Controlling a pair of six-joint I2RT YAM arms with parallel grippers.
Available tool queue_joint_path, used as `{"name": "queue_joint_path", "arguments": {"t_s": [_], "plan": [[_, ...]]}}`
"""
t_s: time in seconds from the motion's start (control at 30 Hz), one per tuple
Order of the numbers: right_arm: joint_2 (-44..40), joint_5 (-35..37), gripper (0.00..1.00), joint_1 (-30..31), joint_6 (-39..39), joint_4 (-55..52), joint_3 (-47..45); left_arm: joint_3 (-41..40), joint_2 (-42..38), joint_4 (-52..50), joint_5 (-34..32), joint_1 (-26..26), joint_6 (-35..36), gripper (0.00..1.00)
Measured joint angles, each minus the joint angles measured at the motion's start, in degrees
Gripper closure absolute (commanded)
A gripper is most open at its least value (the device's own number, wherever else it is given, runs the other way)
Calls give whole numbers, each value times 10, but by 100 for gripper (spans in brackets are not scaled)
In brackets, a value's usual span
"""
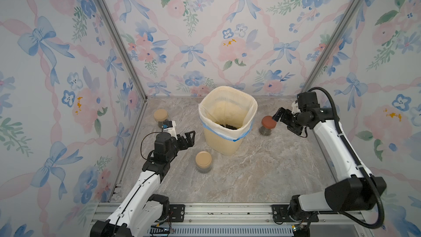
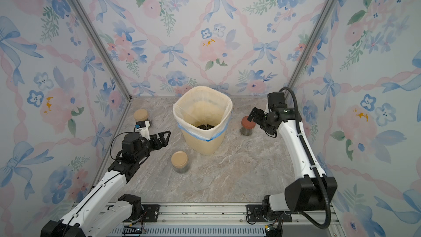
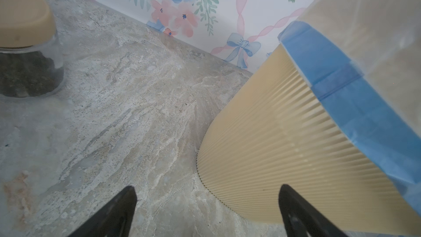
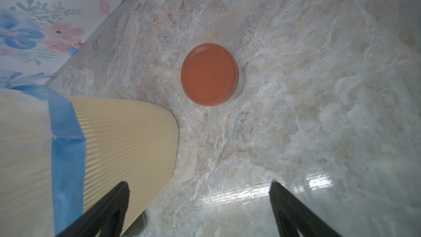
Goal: Empty moldy tea leaves from jars
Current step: Pick up the jar from the center of the board.
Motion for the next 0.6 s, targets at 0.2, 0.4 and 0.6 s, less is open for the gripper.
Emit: {"name": "queue_joint_path", "arguments": {"t_s": [0.2, 0.4, 0.6], "plan": [[140, 51, 3, 6, -70, -16, 118, -2, -19, -21, 3, 0, -8, 2], [221, 76, 3, 19, -104, -35, 153, -17, -25, -35, 16, -2, -15, 2], [265, 80, 3, 36, -121, -38, 175, -21, -25, -46, 22, -3, -16, 2]]}}
